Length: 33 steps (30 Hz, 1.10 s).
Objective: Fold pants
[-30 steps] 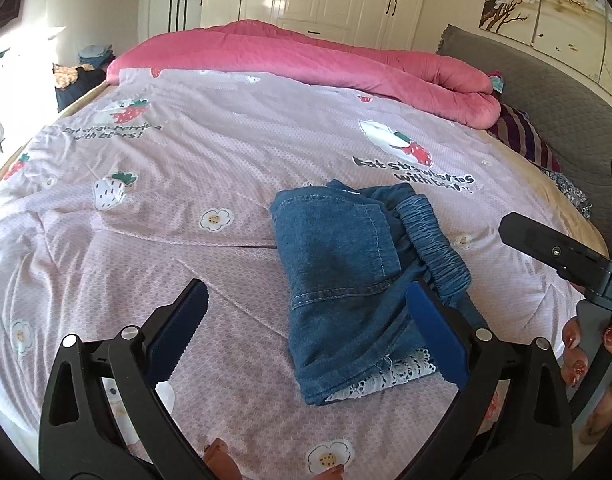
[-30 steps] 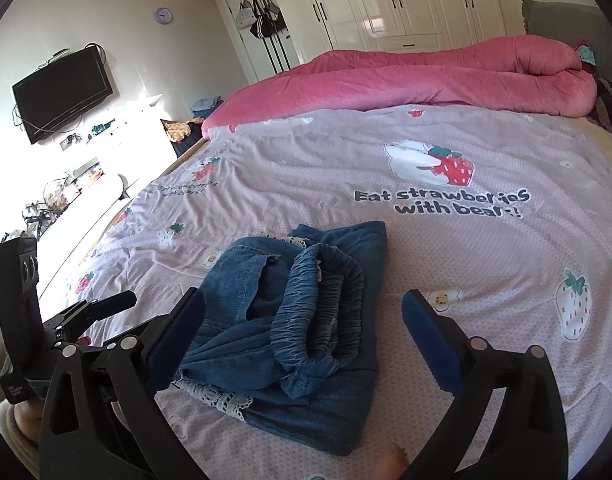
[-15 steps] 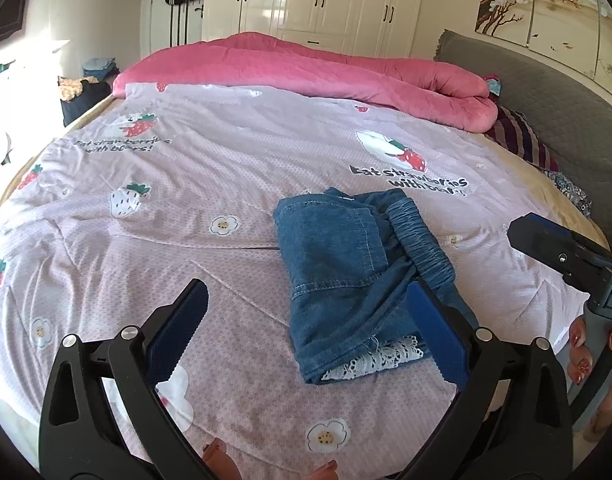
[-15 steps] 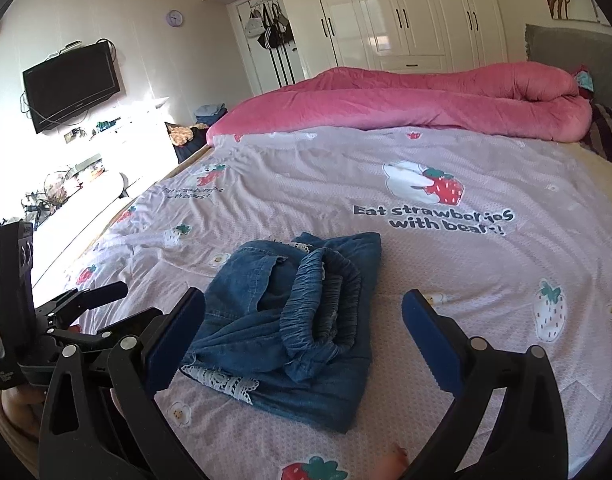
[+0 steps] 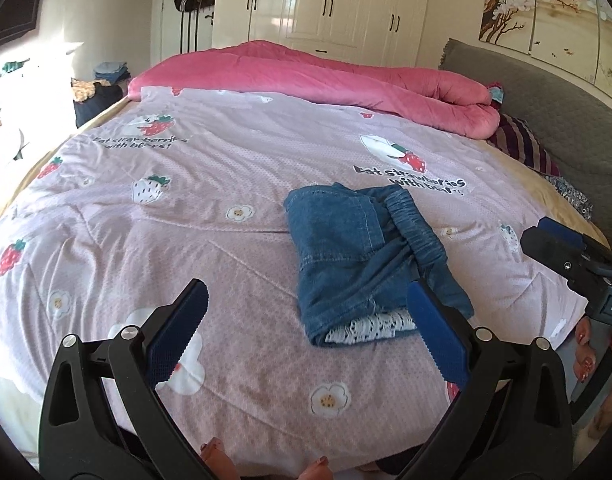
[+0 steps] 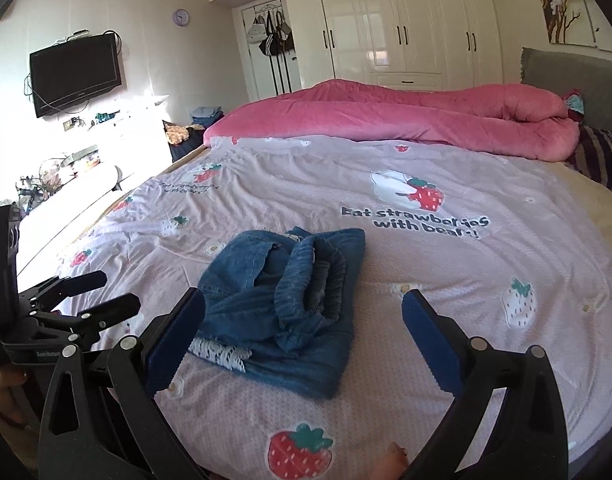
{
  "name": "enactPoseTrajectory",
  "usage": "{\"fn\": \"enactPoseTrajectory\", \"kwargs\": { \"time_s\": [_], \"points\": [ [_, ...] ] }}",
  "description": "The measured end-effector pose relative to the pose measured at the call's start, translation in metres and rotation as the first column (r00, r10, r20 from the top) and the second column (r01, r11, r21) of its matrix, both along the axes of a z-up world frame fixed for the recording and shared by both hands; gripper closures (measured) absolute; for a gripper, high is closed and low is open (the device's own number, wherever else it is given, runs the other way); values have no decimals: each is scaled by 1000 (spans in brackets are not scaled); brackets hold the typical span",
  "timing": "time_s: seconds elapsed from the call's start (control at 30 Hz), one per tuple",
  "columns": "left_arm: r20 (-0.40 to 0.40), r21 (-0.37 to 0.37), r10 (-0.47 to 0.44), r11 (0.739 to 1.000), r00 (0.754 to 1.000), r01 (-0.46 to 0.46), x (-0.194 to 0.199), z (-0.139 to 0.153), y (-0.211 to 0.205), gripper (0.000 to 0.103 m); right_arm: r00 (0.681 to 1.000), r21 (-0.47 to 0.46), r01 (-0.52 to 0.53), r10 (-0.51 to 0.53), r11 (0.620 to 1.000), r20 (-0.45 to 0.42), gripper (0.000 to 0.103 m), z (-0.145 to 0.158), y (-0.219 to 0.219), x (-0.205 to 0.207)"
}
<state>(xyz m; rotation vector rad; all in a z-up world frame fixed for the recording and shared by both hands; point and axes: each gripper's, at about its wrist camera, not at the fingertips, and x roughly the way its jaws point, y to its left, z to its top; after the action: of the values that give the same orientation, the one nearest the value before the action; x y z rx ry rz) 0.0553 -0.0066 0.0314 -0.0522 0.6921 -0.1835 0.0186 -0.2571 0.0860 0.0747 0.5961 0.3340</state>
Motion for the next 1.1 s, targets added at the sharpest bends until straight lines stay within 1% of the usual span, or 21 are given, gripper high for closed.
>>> {"fn": "enactPoseTrajectory", "kwargs": {
  "time_s": [0.1, 0.3, 0.37, 0.5, 0.67, 0.8, 0.93, 1.1],
  "points": [
    [-7, -3, 1, 1000, 1000, -1, -10, -5, 1, 10, 1000, 18, 3, -3, 1000, -3, 5, -4, -2, -9],
    [-28, 28, -7, 1000, 1000, 8, -27, -23, -4, 10, 1000, -14, 12, -12, 1000, -5, 5, -18, -2, -24],
    [-42, 11, -2, 1000, 999, 2, -32, -31, -2, 10, 1000, -24, 14, -14, 1000, -13, 5, -25, -2, -29],
    [-44, 9, 16, 1000, 999, -15, -40, -42, -2, 10, 999, -19, 17, -18, 1000, -30, 5, -39, -3, -36],
    [-56, -11, 17, 1000, 998, -17, -46, -51, -2, 10, 999, -32, 21, -23, 999, -41, 5, -51, -4, -43],
    [-85, -14, 10, 1000, 996, -11, -47, -61, -4, 10, 998, -36, 37, -39, 999, -52, 5, -57, -8, -42],
    [-88, -8, 14, 1000, 996, -15, -46, -64, -2, 10, 997, -37, 44, -46, 998, -62, 5, -61, -9, -41],
    [-72, 0, 24, 1000, 997, -24, -48, -63, 0, 10, 997, -42, 37, -40, 998, -70, 5, -64, -7, -40]
  ]
}}
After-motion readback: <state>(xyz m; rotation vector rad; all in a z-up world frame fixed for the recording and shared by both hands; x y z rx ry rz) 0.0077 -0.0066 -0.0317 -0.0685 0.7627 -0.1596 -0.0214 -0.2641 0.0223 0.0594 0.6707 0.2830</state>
